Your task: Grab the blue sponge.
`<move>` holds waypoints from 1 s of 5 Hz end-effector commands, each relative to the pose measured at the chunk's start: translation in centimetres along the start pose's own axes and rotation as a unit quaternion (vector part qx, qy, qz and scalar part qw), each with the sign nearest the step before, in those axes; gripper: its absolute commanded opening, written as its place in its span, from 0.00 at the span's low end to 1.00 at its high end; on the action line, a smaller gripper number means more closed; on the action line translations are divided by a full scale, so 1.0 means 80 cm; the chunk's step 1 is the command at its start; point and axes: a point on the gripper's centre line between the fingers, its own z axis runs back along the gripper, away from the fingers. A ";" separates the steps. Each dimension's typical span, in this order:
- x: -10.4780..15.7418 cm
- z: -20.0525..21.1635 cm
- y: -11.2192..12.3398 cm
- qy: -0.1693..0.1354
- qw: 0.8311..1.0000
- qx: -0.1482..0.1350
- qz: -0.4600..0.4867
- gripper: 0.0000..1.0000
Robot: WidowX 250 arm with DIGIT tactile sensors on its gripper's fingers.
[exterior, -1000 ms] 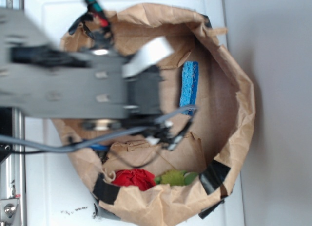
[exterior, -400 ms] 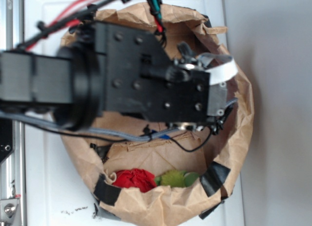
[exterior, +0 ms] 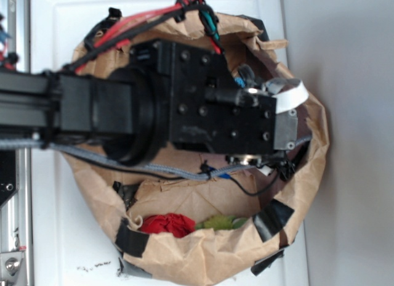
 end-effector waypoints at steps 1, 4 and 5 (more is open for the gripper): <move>0.023 -0.014 -0.016 -0.020 1.000 -0.006 0.007 1.00; 0.020 -0.021 -0.012 -0.071 0.997 -0.008 0.008 0.00; 0.014 -0.016 -0.008 -0.083 0.997 -0.012 -0.005 0.00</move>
